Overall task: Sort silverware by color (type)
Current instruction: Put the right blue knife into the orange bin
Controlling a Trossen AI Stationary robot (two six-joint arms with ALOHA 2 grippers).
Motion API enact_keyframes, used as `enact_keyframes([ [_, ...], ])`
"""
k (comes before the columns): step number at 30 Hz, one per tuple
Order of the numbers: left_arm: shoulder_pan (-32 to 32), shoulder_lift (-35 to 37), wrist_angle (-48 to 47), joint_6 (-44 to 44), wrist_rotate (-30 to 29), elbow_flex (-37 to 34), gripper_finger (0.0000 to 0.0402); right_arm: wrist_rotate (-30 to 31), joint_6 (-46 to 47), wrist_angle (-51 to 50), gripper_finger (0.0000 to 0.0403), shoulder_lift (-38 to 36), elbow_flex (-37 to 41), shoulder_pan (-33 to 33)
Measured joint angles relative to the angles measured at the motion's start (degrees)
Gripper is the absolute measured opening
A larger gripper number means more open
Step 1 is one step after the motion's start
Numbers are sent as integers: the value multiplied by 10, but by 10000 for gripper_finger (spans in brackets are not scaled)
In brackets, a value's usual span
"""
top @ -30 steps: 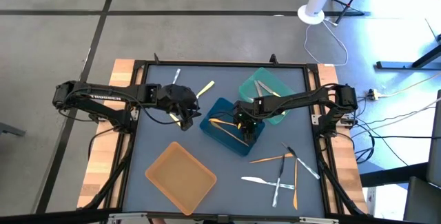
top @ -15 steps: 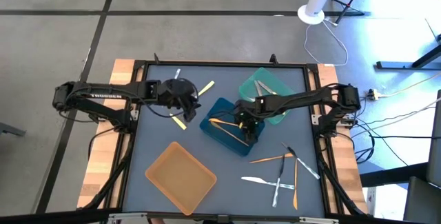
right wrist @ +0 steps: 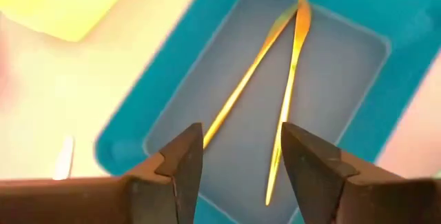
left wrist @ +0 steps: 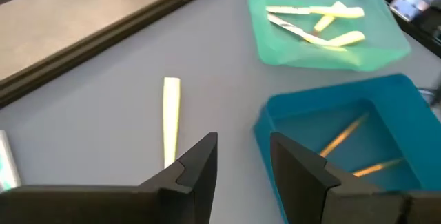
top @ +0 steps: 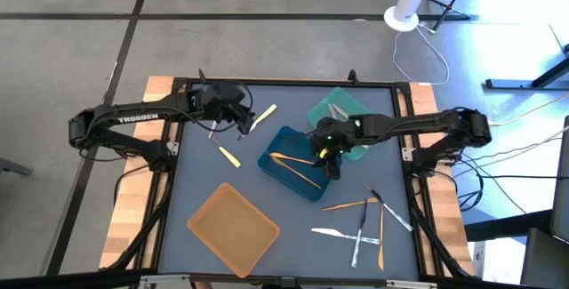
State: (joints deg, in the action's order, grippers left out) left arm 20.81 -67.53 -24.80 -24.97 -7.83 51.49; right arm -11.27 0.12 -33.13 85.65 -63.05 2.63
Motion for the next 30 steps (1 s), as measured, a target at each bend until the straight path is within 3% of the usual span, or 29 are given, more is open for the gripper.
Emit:
enact_keyframes([
  [18, 123, 0, -5, 1, 13, 0, 127, 3, 0, 0, 184, -158, 0, 0],
  [30, 198, 0, -63, 1, 3, 0, 127, 3, 0, -1, 184, -200, 0, 0],
])
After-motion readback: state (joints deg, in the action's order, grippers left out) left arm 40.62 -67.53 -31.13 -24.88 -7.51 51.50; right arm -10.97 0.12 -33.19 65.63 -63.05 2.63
